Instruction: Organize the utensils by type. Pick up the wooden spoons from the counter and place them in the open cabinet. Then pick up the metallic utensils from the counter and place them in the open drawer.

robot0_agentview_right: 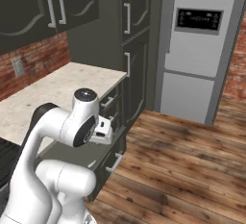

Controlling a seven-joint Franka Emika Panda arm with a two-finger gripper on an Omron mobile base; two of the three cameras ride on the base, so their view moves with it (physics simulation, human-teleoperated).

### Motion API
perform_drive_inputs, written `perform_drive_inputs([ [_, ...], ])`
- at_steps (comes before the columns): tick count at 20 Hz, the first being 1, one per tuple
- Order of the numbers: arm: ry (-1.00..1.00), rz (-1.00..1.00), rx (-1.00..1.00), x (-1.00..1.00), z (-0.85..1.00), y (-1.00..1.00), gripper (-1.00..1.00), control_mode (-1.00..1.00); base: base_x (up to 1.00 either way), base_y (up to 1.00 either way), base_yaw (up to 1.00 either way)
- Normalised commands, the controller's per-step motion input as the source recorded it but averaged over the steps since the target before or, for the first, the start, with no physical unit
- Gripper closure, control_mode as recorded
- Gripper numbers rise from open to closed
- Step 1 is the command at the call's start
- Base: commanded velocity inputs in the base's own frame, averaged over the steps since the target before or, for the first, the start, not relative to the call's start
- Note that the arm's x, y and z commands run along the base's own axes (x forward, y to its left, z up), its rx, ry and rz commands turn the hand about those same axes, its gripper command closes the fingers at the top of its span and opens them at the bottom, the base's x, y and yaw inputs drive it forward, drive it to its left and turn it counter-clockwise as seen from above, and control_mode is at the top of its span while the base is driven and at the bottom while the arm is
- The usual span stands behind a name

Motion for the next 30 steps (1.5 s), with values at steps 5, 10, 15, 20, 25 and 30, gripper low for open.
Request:
perform_drive_inputs([
  [5,0.0,0.0,0.0,0.0,0.0,0.0,-1.0,1.0,-0.22,-0.46,-0.06],
  [10,0.0,0.0,0.0,0.0,0.0,0.0,-1.0,1.0,-0.36,-0.62,0.01],
  [15,0.0,0.0,0.0,0.0,0.0,0.0,-1.0,1.0,-0.76,-0.58,0.32],
  [20,0.0,0.0,0.0,0.0,0.0,0.0,-1.0,1.0,-0.95,-0.43,0.6],
  [25,0.0,0.0,0.0,0.0,0.0,0.0,-1.0,1.0,-0.89,-0.26,0.71],
  [30,0.0,0.0,0.0,0.0,0.0,0.0,-1.0,1.0,-0.86,-0.02,0.7],
])
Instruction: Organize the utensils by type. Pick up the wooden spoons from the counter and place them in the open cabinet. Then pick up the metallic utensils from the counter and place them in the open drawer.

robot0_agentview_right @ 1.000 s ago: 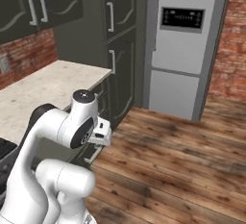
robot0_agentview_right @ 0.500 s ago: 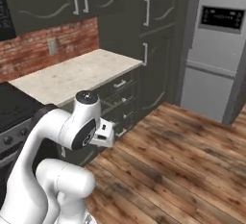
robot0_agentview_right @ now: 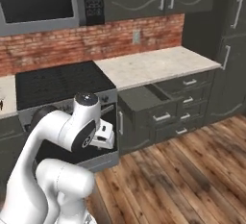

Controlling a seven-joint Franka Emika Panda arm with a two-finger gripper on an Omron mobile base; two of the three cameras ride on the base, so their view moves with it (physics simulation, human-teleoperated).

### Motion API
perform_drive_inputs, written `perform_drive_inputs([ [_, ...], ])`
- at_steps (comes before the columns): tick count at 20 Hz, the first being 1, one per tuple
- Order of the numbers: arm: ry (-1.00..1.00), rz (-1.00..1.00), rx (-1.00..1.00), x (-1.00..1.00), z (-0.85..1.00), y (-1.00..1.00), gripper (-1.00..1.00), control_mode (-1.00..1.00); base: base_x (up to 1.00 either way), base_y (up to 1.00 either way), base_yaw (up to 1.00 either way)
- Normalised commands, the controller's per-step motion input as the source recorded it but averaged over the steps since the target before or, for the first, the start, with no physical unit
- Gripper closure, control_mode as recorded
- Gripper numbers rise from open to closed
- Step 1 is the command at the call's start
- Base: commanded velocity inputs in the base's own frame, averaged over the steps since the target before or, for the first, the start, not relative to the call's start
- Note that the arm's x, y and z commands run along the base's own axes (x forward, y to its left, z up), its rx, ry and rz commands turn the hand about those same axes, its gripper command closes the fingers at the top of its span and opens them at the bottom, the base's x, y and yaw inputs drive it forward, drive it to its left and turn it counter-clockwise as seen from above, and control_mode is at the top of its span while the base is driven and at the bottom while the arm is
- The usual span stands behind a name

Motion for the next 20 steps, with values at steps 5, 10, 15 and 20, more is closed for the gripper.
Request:
perform_drive_inputs([
  [5,0.0,0.0,0.0,0.0,0.0,0.0,-1.0,1.0,-0.81,0.45,0.52],
  [10,0.0,0.0,0.0,0.0,0.0,0.0,-1.0,1.0,-0.48,0.95,0.41],
  [15,0.0,0.0,0.0,0.0,0.0,0.0,-1.0,1.0,0.03,0.92,0.38],
  [20,0.0,0.0,0.0,0.0,0.0,0.0,-1.0,1.0,0.34,0.6,0.2],
])
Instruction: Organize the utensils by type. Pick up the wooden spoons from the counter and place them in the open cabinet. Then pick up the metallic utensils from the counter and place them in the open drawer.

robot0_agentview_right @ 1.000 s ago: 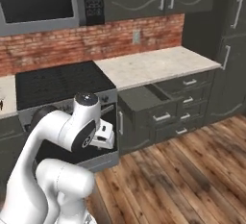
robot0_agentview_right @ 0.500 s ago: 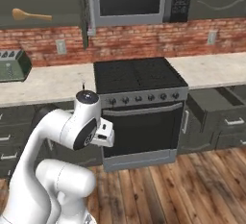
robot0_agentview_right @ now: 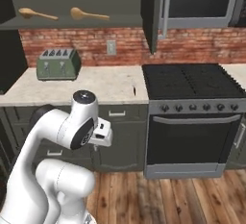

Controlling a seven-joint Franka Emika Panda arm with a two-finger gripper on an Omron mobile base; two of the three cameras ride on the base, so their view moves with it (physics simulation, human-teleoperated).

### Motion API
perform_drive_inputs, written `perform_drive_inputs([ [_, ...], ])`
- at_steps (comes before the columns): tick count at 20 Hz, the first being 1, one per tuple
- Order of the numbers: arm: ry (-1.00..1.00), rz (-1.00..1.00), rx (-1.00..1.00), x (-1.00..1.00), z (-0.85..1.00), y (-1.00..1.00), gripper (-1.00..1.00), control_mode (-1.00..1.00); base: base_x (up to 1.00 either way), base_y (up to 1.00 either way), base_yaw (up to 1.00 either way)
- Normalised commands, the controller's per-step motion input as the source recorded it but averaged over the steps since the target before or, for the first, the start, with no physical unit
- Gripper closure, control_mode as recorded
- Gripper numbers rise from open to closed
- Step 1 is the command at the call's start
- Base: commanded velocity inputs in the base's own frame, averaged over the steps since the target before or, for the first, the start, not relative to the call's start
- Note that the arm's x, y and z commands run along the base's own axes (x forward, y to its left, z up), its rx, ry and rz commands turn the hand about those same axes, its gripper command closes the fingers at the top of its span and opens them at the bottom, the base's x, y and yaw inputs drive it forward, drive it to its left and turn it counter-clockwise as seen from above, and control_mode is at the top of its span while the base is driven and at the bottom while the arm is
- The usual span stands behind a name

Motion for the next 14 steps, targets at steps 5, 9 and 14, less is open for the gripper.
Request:
perform_drive_inputs([
  [5,0.0,0.0,0.0,0.0,0.0,0.0,-1.0,1.0,0.51,0.22,0.01],
  [9,0.0,0.0,0.0,0.0,0.0,0.0,-1.0,1.0,0.7,0.02,0.16],
  [14,0.0,0.0,0.0,0.0,0.0,0.0,-1.0,1.0,0.59,0.0,0.37],
])
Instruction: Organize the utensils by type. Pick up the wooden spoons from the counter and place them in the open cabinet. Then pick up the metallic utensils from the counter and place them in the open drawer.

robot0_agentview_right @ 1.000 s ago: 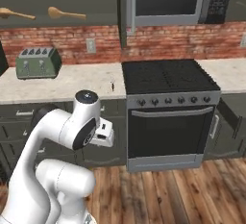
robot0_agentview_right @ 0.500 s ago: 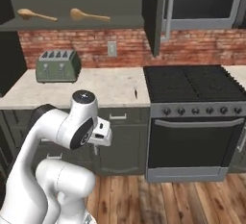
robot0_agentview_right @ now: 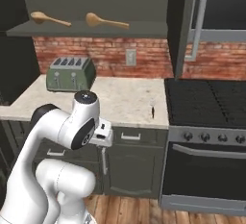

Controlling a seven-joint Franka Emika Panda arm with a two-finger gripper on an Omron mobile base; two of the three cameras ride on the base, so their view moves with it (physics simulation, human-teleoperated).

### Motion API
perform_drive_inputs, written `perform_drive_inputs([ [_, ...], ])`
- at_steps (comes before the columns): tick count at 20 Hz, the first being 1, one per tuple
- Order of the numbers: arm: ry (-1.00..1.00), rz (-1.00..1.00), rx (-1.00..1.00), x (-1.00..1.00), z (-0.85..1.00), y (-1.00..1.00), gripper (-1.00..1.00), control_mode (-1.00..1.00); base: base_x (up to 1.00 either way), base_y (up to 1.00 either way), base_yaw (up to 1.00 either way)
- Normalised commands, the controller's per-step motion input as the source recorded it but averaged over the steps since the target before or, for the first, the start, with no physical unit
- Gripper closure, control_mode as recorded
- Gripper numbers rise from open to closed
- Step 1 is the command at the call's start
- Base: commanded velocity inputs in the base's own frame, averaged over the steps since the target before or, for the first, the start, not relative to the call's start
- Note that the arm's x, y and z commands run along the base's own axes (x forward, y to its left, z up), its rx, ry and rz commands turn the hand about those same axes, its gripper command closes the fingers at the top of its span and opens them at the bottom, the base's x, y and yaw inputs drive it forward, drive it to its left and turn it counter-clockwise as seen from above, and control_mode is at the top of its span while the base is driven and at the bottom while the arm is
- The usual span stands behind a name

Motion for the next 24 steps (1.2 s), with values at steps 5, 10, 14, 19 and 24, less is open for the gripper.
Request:
perform_drive_inputs([
  [5,0.0,0.0,0.0,0.0,0.0,0.0,-1.0,1.0,0.61,-0.1,0.28],
  [10,0.0,0.0,0.0,0.0,0.0,0.0,-1.0,1.0,0.54,-0.34,0.01],
  [14,0.0,0.0,0.0,0.0,0.0,0.0,-1.0,1.0,0.58,-0.34,0.0],
  [19,0.0,0.0,0.0,0.0,0.0,0.0,-1.0,1.0,0.62,-0.14,0.0],
  [24,0.0,0.0,0.0,0.0,0.0,0.0,-1.0,1.0,0.59,-0.09,0.01],
])
